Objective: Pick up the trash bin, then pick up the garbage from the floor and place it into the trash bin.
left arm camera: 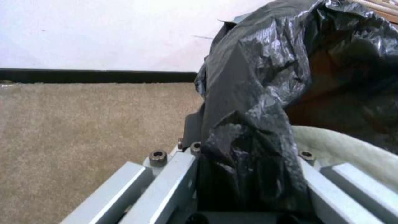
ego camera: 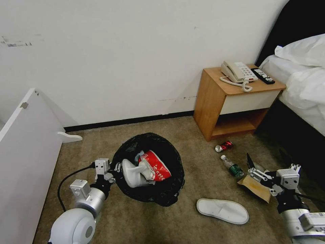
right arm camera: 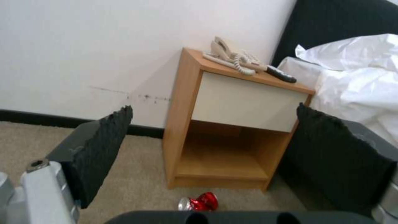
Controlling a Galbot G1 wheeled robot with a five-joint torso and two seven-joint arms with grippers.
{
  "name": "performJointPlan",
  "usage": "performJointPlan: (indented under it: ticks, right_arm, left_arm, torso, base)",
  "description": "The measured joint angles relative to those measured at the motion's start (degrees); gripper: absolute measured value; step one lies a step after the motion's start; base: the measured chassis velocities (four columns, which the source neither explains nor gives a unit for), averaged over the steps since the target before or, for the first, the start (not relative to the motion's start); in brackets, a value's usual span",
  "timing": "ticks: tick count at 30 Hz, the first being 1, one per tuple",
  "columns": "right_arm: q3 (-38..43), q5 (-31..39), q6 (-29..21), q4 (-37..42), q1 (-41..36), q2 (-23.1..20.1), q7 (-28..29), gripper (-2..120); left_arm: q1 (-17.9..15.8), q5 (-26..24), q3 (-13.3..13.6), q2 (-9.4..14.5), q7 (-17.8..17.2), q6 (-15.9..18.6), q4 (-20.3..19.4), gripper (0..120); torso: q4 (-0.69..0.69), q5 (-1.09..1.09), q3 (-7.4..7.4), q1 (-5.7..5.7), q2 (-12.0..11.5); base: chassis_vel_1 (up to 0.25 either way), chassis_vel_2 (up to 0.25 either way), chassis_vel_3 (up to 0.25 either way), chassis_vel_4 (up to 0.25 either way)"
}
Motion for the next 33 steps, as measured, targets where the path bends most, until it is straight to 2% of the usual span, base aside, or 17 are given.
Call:
performJointPlan:
  ticks: [33]
  right_arm:
    - [-0.24,0.13,-0.73,-0.43,0.06,-0.01,-1.14,100]
  left_arm:
    - [0.53,0.12,-0.25,-0.25,0.06,-0.42,-0.17,4]
  torso:
    - [0.0,0.0,0.0,0.0,0.0]
  base:
    - [0.0,0.0,0.0,0.0]
